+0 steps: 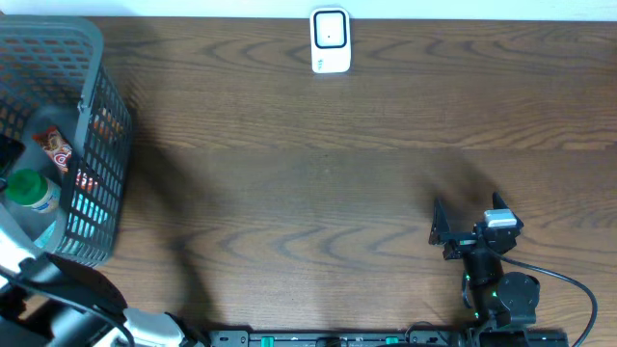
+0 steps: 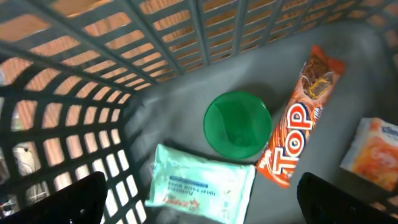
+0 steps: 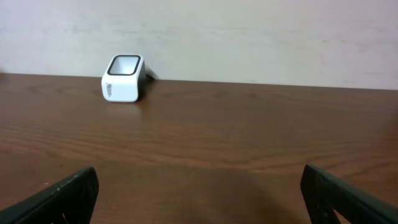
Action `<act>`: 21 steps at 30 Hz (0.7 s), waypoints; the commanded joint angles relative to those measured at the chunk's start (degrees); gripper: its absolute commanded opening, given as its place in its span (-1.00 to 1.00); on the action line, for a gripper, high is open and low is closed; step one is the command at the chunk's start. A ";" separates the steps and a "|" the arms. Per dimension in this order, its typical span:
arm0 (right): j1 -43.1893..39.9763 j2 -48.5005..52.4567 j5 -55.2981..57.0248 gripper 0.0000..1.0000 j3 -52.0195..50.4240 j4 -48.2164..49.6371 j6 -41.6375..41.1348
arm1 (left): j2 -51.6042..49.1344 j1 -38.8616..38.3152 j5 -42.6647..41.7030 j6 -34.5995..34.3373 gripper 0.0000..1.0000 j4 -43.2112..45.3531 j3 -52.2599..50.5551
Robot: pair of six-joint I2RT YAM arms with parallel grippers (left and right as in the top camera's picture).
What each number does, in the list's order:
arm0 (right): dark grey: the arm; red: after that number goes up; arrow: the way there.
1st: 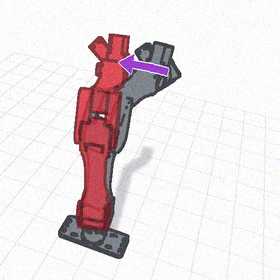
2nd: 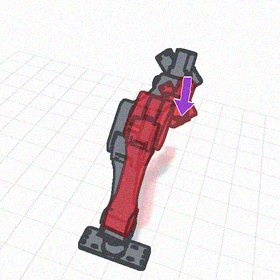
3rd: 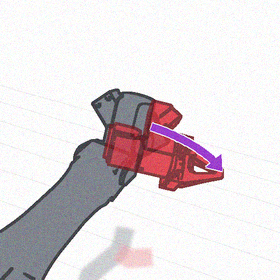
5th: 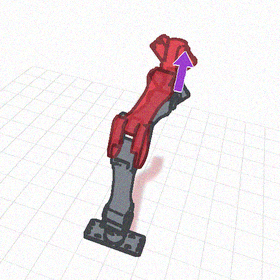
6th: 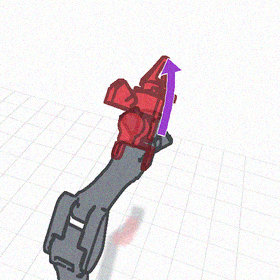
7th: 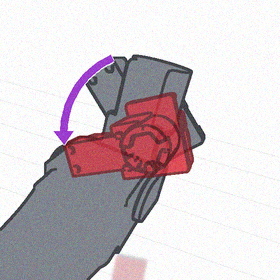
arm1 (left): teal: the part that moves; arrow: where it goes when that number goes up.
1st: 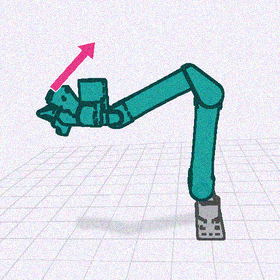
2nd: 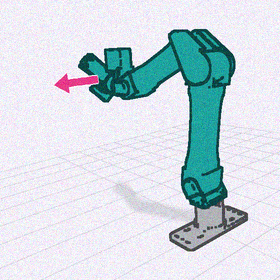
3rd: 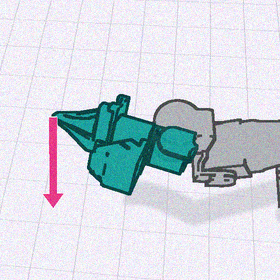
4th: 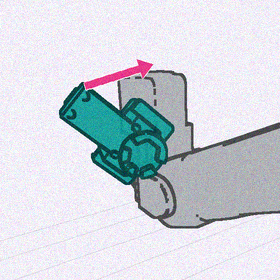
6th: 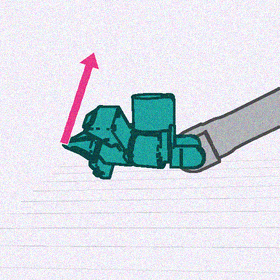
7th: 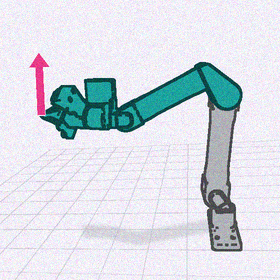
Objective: Scan the item barcode
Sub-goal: 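Move the left gripper over the basket toward the green-capped bottle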
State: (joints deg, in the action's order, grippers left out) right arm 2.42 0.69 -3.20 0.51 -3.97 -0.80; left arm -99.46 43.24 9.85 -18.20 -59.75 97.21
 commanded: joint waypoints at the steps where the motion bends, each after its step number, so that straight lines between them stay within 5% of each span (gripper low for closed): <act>1: -0.50 -0.31 -0.13 0.98 -0.20 -0.07 0.02 | -2.60 0.09 1.38 0.52 0.96 0.83 -0.59; 21: -0.50 -0.31 -0.11 0.99 -0.20 -0.07 0.02 | -14.58 0.09 1.33 0.28 0.96 3.21 -0.70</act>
State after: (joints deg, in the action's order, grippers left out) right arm 2.42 0.69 -3.20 0.51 -3.97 -0.80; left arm -112.31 43.24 10.44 -18.24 -56.51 97.03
